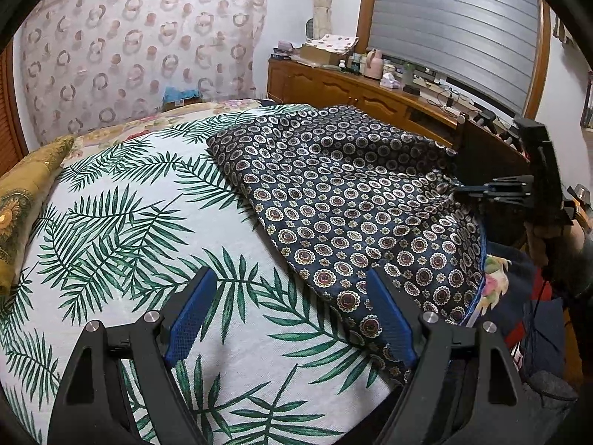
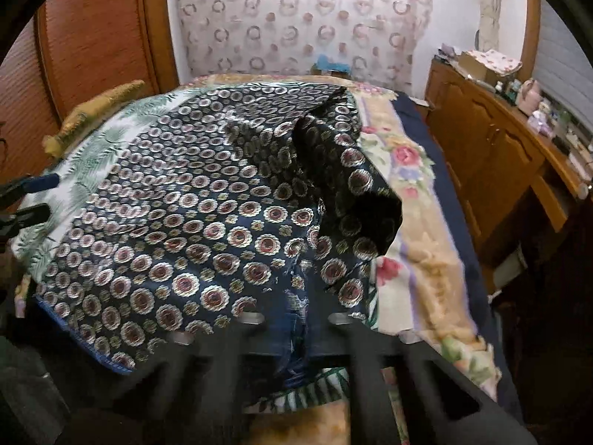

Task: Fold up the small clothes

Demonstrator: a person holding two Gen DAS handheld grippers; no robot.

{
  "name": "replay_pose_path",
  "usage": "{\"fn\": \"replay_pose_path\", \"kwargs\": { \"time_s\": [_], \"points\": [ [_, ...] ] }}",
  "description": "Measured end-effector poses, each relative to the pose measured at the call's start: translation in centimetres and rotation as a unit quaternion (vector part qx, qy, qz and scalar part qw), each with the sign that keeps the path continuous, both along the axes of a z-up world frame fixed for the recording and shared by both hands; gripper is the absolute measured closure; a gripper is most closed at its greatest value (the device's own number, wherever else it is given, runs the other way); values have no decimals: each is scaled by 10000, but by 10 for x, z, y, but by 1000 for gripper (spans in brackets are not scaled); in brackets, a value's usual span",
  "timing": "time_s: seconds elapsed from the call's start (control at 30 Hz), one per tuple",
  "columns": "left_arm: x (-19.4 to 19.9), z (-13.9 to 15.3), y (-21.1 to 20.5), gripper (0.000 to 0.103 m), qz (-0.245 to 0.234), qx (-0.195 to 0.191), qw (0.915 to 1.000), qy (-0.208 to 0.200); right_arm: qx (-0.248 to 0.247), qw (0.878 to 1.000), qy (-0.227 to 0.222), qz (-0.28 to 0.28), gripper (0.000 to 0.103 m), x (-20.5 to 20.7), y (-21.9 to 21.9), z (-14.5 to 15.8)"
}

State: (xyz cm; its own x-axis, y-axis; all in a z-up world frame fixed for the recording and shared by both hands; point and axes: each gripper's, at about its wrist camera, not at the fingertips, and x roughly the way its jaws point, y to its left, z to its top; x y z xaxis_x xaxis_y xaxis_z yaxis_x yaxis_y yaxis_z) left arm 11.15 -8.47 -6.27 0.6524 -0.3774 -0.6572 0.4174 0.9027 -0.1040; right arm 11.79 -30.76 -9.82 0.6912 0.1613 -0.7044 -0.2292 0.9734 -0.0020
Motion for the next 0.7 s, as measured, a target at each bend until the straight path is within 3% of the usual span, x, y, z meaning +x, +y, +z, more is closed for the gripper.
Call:
{"fn": "replay_pose_path", "kwargs": {
  "time_s": [0.17,0.57,0.63,0.7],
  "points": [
    [-1,0,0,20,-14,-38,10000,35,314,9982,-353,-363,101,-29,-23,19],
    [-8,-15,-22,20,-332,-36,9990,281,367,9956,-345,-795,101,-36,-22,2],
    [-11,-17,-26,23,-405,-38,9987,315,453,9950,-334,-825,93,-40,-27,0],
    [-14,-18,-28,33,-483,-85,9982,358,484,9949,-290,-839,86,-39,-26,-4]
  ]
}}
